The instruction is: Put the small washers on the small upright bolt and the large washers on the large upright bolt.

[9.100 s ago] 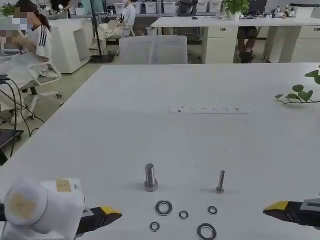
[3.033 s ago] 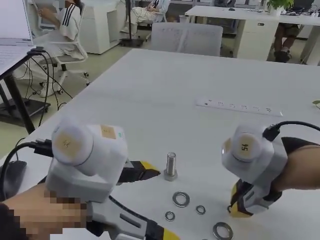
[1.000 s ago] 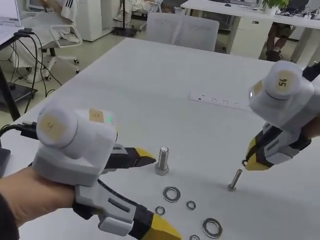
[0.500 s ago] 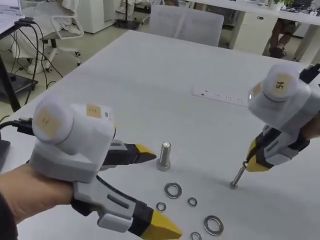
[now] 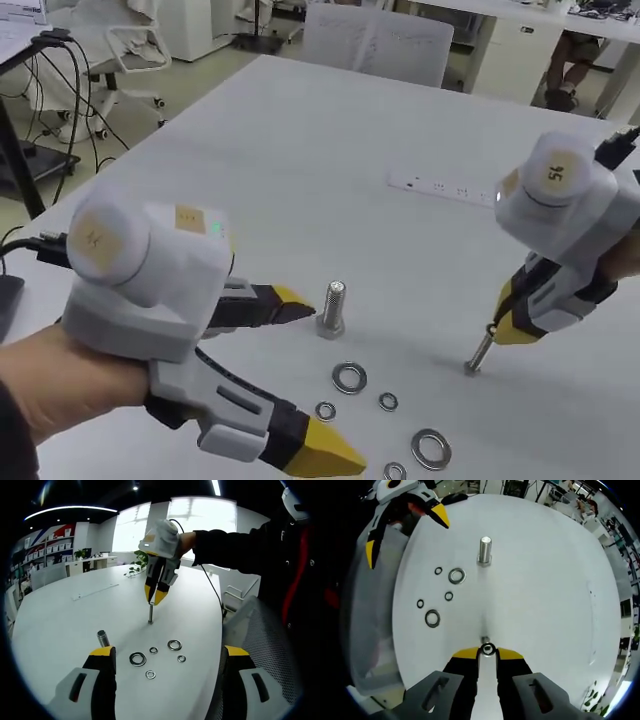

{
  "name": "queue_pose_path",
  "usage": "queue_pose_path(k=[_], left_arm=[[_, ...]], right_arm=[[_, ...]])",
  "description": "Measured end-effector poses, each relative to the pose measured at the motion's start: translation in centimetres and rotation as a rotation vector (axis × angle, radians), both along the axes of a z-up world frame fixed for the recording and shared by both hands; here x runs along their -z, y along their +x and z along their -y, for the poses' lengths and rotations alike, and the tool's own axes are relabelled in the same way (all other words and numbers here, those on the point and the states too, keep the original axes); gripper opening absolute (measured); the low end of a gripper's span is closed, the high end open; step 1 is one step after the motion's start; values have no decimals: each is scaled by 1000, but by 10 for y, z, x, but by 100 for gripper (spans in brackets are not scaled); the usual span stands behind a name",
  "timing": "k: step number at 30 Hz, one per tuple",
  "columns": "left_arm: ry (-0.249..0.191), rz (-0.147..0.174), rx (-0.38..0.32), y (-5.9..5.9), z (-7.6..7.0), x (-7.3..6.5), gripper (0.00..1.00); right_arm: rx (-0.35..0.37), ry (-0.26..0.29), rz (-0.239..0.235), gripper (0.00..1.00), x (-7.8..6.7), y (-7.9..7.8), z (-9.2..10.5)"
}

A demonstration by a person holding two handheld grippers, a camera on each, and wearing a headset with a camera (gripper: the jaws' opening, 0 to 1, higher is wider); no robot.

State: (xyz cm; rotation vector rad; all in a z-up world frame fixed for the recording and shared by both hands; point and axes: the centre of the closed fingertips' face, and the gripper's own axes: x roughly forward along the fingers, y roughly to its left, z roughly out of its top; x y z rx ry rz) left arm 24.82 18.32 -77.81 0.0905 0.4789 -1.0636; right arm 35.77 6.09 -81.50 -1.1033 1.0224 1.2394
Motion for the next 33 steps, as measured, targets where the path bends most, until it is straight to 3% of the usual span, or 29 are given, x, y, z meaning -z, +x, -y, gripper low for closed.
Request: queue_pose_path(k=[21,33], left_arm=[[4,-5,-6,2,-2,1,87],[8,-7,-13,1,-3,2,87]], right_arm=[[-5,-6,-17,14,12,1,0],[-4,-26,-36,14,35,5,1]])
